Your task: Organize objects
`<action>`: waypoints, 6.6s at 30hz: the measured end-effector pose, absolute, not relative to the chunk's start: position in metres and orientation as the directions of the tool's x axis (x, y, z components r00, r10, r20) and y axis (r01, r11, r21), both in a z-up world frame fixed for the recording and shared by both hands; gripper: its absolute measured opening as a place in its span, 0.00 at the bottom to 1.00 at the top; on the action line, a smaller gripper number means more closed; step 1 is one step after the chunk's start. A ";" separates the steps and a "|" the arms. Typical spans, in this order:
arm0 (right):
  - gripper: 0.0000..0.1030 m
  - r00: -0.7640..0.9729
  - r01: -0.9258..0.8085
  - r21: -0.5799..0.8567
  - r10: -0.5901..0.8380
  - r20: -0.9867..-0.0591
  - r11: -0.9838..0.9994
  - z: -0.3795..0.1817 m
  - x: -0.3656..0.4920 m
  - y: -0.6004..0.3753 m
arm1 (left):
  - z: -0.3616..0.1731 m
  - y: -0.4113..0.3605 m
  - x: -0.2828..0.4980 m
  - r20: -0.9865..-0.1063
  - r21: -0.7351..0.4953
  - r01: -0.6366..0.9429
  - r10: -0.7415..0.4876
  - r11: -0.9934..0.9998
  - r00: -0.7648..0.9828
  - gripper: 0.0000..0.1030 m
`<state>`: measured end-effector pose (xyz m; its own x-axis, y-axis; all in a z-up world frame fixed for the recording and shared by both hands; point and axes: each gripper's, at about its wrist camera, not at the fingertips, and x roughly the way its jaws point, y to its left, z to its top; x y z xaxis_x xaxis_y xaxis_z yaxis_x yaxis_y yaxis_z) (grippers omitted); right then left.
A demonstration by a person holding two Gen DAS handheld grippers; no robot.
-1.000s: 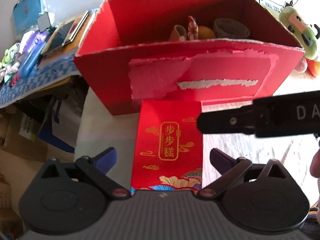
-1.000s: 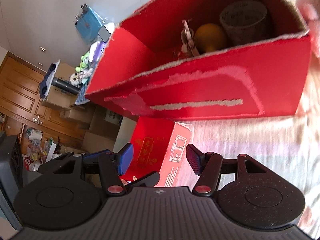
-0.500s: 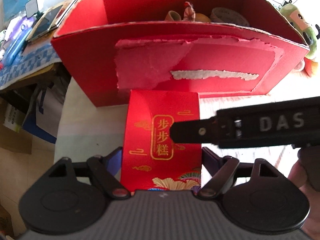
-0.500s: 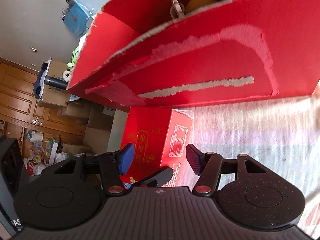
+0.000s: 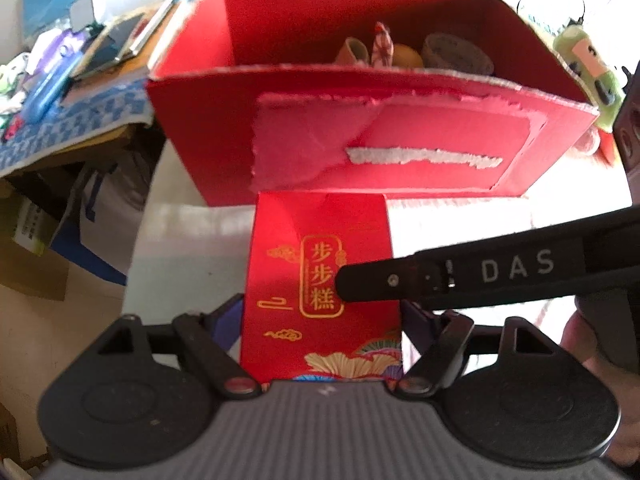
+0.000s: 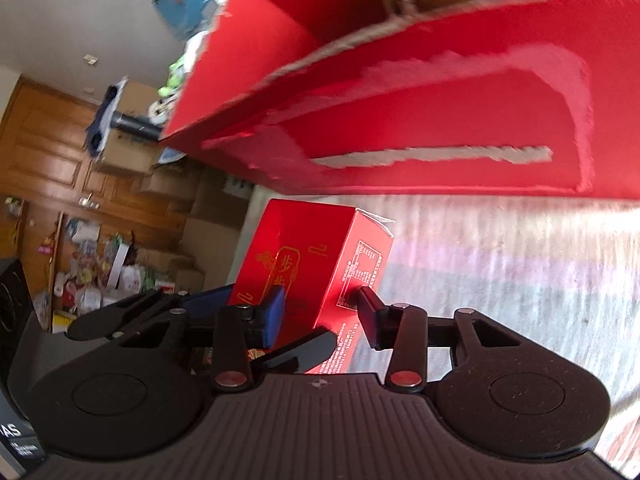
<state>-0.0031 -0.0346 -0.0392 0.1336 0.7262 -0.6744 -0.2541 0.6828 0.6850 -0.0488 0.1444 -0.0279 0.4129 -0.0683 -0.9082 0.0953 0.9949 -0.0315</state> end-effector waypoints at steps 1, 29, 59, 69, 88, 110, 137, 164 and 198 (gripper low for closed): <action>0.43 0.130 -0.275 0.687 0.734 -0.667 0.673 -0.036 -0.004 -0.034 | -0.024 0.145 -0.052 -0.904 -0.030 0.088 -0.065 0.996 0.422 0.76; 0.44 0.405 -0.494 0.618 0.791 -0.458 0.611 0.070 0.020 -0.040 | 0.106 0.121 -0.048 -0.678 0.063 0.140 -0.060 0.988 0.732 0.76; 0.44 0.313 -0.366 0.573 0.677 -0.666 0.733 -0.001 0.147 -0.007 | 0.018 0.124 0.091 -0.786 0.011 0.162 -0.092 0.987 0.612 0.75; 0.43 0.245 -0.346 0.535 0.625 -0.741 0.770 -0.015 0.152 0.005 | 0.000 0.123 0.104 -0.833 0.006 0.133 -0.069 0.991 0.549 0.74; 0.42 0.226 -0.251 0.608 0.657 -0.720 0.753 -0.023 0.157 -0.012 | -0.008 0.109 0.106 -0.829 0.097 0.106 0.021 0.990 0.559 0.81; 0.42 0.246 -0.187 0.615 0.643 -0.726 0.766 -0.027 0.160 -0.015 | -0.017 0.101 0.120 -0.834 0.175 0.099 0.094 0.980 0.544 0.88; 0.42 0.286 -0.157 0.600 0.617 -0.733 0.785 -0.028 0.157 -0.018 | -0.018 0.099 0.119 -0.826 0.198 0.063 0.132 0.978 0.548 0.91; 0.42 0.506 -0.095 0.437 0.422 -0.752 0.894 -0.007 0.131 -0.035 | -0.015 0.096 0.114 -0.809 0.190 0.092 0.102 0.977 0.579 0.92; 0.49 0.620 0.008 0.272 0.209 -0.756 0.962 0.004 0.078 -0.046 | -0.018 0.082 0.105 -0.751 0.310 0.116 0.169 0.944 0.639 0.92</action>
<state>0.0780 -0.0458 0.0043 0.6198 0.2087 -0.7565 0.0078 0.9623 0.2718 0.1047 0.0817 -0.0177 0.6385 0.1686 -0.7509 0.1155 0.9436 0.3102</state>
